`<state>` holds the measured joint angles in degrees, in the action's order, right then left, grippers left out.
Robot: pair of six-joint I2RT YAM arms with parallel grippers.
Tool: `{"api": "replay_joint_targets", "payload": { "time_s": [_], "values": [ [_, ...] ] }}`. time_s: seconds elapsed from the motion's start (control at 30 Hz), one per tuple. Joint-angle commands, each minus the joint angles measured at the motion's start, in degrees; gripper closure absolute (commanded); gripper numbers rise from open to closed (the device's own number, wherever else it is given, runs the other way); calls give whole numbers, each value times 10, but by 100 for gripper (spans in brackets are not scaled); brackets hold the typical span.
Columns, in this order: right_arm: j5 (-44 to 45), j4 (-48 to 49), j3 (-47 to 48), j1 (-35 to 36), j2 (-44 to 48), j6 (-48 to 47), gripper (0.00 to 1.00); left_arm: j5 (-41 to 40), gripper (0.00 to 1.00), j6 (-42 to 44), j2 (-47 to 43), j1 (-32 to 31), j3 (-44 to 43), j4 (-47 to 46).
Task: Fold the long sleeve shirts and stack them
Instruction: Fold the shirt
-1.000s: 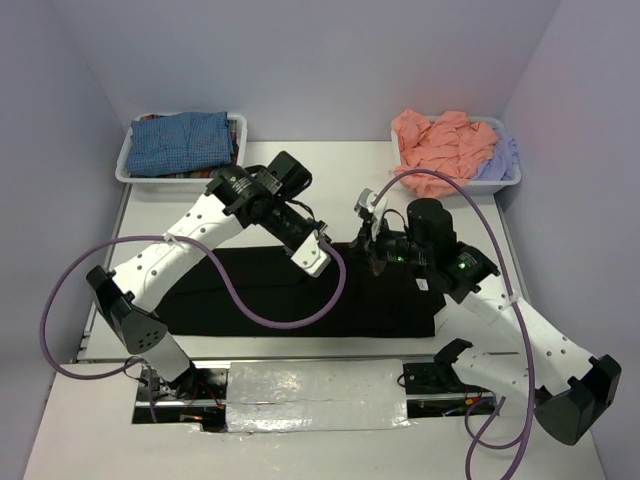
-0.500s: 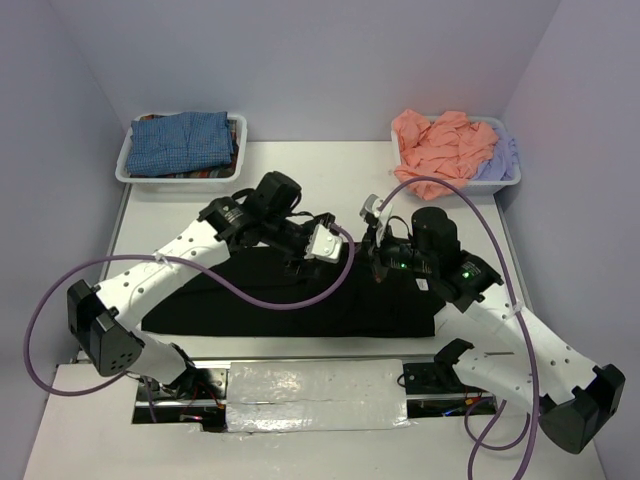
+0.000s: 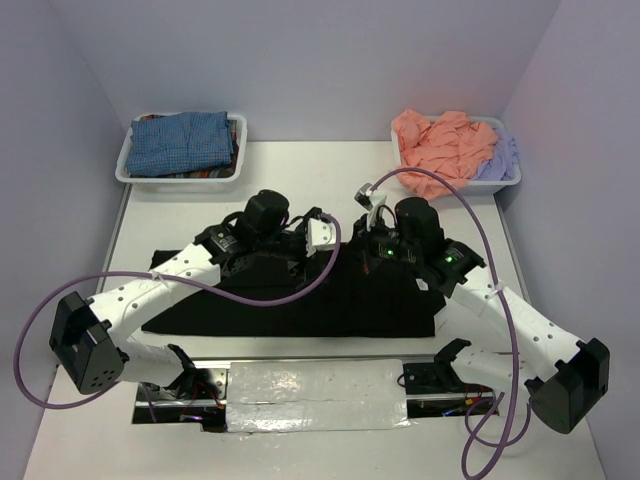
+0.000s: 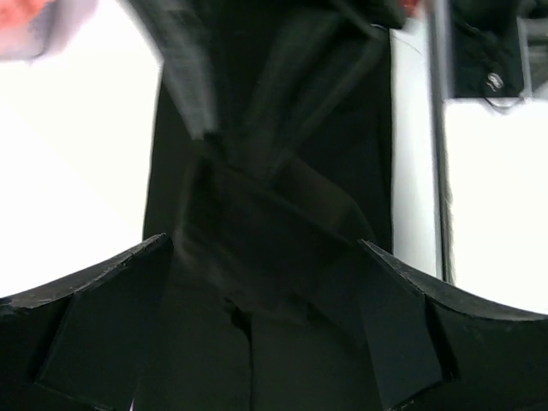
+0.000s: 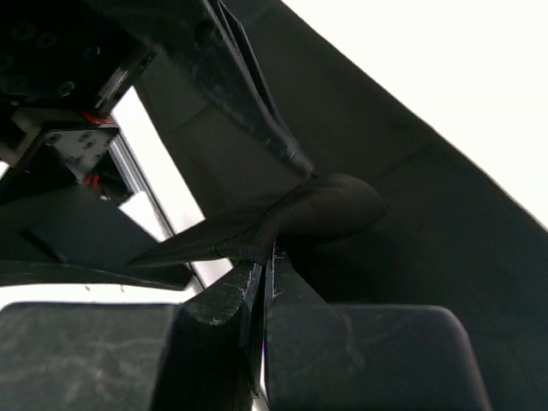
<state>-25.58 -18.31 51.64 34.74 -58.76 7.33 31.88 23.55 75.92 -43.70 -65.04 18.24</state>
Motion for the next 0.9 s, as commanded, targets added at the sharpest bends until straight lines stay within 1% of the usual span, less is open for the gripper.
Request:
{"api": "replay_joint_targets", "payload": {
  "time_s": [0.0, 0.03, 0.07, 0.13, 0.17, 0.23, 0.27, 0.33, 0.37, 0.43, 0.47, 0.57, 0.6, 0.67, 0.7, 0.77, 0.8, 0.83, 0.87],
  "values": [
    [16, 37, 25, 5, 3, 51, 100, -47, 1, -74, -17, -1, 10, -102],
    [16, 40, 24, 6, 5, 58, 100, -76, 1, -72, -16, -2, 16, -109],
    [14, 42, 24, 7, 8, 58, 100, -87, 1, -67, -15, -2, 18, -110],
    [12, 43, 22, 6, 11, 59, 100, -101, 6, -54, -14, -2, 21, -109],
    [12, 43, 20, 6, 11, 58, 100, -101, 14, -53, -14, -1, 22, -111],
    [8, 42, 20, 6, 8, 58, 100, -92, 25, -46, -14, -2, 25, -121],
    [5, 41, 20, 7, 7, 58, 100, -89, 39, -46, -11, -2, 25, -123],
    [7, 37, 21, 7, 5, 58, 100, -88, 56, -44, -9, -2, 22, -129],
    [8, 36, 21, 7, 5, 57, 100, -89, 73, -40, -9, -2, 22, -128],
    [13, 33, 20, 7, 9, 51, 100, -93, 89, -24, -10, -2, 20, -124],
    [16, 28, 19, 7, 11, 49, 100, -97, 99, -17, -11, -2, 18, -115],
    [29, 13, 15, 7, 17, 37, 100, -103, 100, 25, -10, -1, 5, -81],
    [35, 8, 14, 7, 18, 30, 100, -101, 100, 59, -10, -1, -5, -71],
    [67, -15, 14, 7, 19, 24, 86, -98, 100, 95, 2, -1, -23, -48],
    [82, -26, 14, 6, 19, 22, 76, -101, 100, 126, 9, -1, -32, -23],
    [128, -54, 14, 4, 18, 22, 62, -112, 100, 150, 35, -1, -75, -1],
    [144, -63, 14, 0, 16, 24, 57, -121, 100, 176, 46, -2, -109, 25],
    [160, -80, 13, -4, 15, 29, 49, -125, 100, 187, 69, -2, -125, 35],
    [190, -89, 13, -11, 14, 36, 45, -134, 100, 203, 80, -2, -141, 43]
  ]
}}
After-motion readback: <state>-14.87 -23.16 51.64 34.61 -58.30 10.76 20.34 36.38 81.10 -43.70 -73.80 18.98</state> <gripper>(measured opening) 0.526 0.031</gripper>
